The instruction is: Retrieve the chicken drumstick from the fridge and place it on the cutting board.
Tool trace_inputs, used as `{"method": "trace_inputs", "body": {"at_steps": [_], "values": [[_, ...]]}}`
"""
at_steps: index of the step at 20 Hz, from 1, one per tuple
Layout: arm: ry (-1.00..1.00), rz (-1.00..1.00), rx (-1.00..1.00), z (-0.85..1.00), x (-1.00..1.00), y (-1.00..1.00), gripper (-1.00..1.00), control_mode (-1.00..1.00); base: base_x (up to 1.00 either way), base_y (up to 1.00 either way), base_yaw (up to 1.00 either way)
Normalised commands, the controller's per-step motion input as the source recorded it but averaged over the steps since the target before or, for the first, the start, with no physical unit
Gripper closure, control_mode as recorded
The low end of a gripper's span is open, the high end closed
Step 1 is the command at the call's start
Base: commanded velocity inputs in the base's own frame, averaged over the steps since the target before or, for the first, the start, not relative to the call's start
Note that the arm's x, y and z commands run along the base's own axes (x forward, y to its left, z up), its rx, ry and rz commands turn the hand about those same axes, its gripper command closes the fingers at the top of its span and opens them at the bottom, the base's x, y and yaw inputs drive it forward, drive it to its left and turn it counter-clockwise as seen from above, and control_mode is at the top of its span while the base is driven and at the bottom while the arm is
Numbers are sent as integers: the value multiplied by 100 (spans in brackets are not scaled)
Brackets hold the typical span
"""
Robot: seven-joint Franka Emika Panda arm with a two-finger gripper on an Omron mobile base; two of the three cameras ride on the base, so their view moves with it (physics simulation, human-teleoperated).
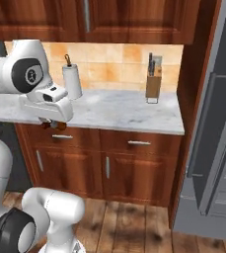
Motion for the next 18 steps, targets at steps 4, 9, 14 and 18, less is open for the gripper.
{"method": "trace_inputs", "body": {"at_steps": [4,9,14,18], "values": [[0,0,0,0,0,0,100,100,24,44,43],[0,0,0,0,0,0,100,100,26,57,50],[0,0,0,0,0,0,100,100,38,73,53],[0,0,0,0,0,0,100,100,38,56,50]]}}
